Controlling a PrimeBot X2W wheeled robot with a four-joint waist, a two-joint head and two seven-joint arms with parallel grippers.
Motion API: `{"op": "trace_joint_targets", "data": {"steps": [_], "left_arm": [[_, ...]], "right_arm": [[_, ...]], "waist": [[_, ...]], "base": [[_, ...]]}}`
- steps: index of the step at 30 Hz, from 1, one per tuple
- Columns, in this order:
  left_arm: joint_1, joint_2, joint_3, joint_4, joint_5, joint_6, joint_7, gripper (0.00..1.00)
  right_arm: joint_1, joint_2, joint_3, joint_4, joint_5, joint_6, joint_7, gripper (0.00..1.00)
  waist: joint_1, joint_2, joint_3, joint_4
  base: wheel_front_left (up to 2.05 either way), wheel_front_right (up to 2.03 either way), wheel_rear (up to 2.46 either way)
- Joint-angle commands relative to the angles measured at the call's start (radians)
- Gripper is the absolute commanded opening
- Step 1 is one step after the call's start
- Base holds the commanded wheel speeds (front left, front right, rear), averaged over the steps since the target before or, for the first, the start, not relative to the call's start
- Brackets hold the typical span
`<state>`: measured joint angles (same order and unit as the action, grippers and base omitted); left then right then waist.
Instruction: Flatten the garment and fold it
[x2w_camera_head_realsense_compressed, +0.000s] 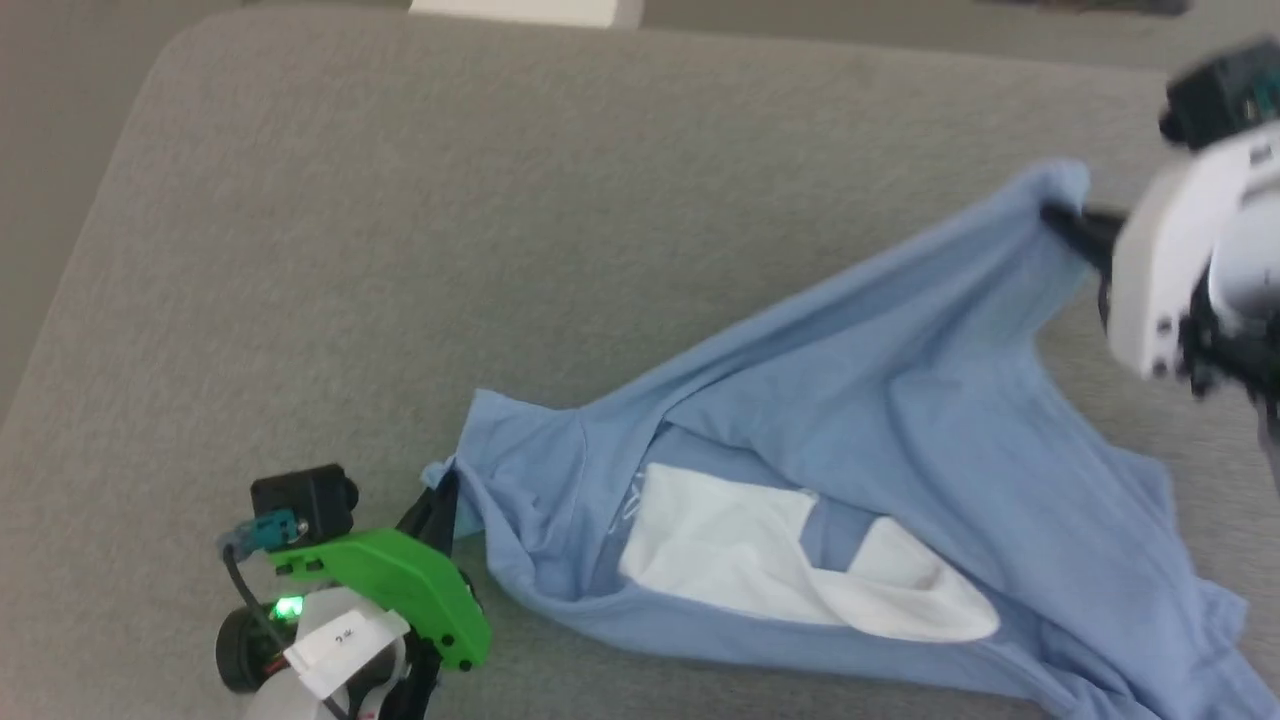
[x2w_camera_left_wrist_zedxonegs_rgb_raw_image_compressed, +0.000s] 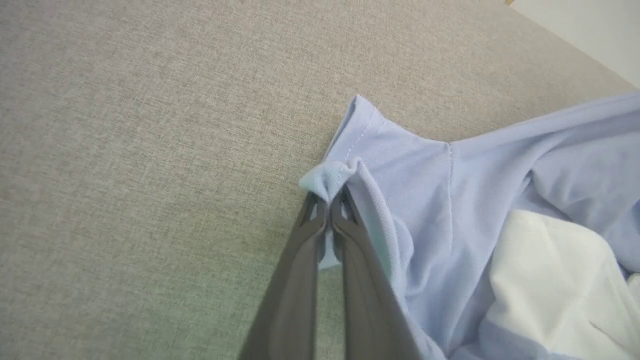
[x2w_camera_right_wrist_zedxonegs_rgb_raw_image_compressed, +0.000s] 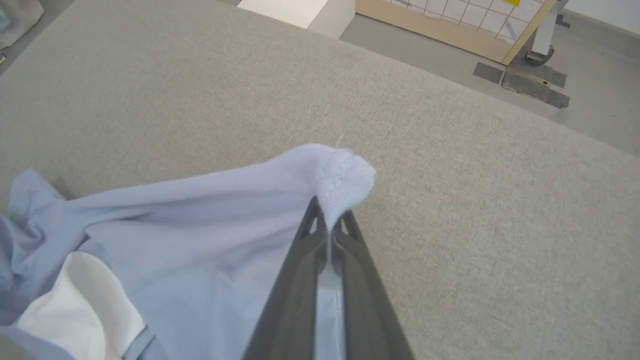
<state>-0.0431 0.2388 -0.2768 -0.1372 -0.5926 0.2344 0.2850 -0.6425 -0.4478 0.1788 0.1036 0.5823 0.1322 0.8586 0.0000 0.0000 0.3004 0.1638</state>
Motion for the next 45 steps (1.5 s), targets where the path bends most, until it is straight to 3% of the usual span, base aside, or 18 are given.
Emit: {"op": "trace_joint_targets", "data": {"steps": [1, 6, 15, 21, 28, 36, 45], "left_arm": [[0.018, 0.01, 0.004, -0.006, -0.007, 0.009, 0.004, 0.0], [0.055, 0.019, 0.011, -0.019, -0.016, 0.02, 0.014, 0.0], [0.11, 0.02, 0.013, -0.022, -0.035, 0.027, 0.016, 0.0], [0.121, 0.016, 0.019, -0.018, -0.05, 0.016, -0.005, 0.0], [0.031, 0.057, 0.049, -0.048, -0.056, -0.032, -0.019, 0.0], [-0.272, 0.149, 0.068, -0.069, -0.028, -0.107, 0.046, 0.0], [-0.633, 0.194, 0.07, 0.047, 0.003, -0.198, 0.05, 0.0]], "right_arm": [[0.064, -0.006, -0.013, -0.025, 0.011, -0.002, 0.002, 0.0], [0.271, 0.014, -0.098, -0.114, 0.05, -0.002, 0.027, 0.0], [0.63, 0.13, -0.253, -0.205, 0.076, -0.002, 0.081, 0.0], [0.73, 0.197, -0.303, -0.236, 0.073, -0.002, 0.104, 0.0], [0.635, 0.173, -0.34, -0.288, 0.098, -0.002, 0.114, 0.0], [0.405, 0.065, -0.388, -0.335, 0.141, -0.002, 0.206, 0.0], [0.156, 0.016, -0.424, -0.299, 0.169, -0.002, 0.252, 0.0]], "waist": [[0.0, 0.0, -0.126, -0.123], [0.0, 0.0, -0.177, -0.17], [0.0, 0.0, -0.237, -0.197], [0.0, 0.0, -0.255, -0.197], [0.0, 0.0, -0.282, -0.188], [0.0, 0.0, -0.303, -0.16], [0.0, 0.0, -0.304, -0.144]], "base": [[0.0, 0.0, 0.0], [0.0, 0.0, 0.0], [0.0, 0.0, 0.0], [0.0, 0.0, 0.0], [0.0, 0.0, 0.0], [0.0, 0.0, 0.0], [0.0, 0.0, 0.0]]}}
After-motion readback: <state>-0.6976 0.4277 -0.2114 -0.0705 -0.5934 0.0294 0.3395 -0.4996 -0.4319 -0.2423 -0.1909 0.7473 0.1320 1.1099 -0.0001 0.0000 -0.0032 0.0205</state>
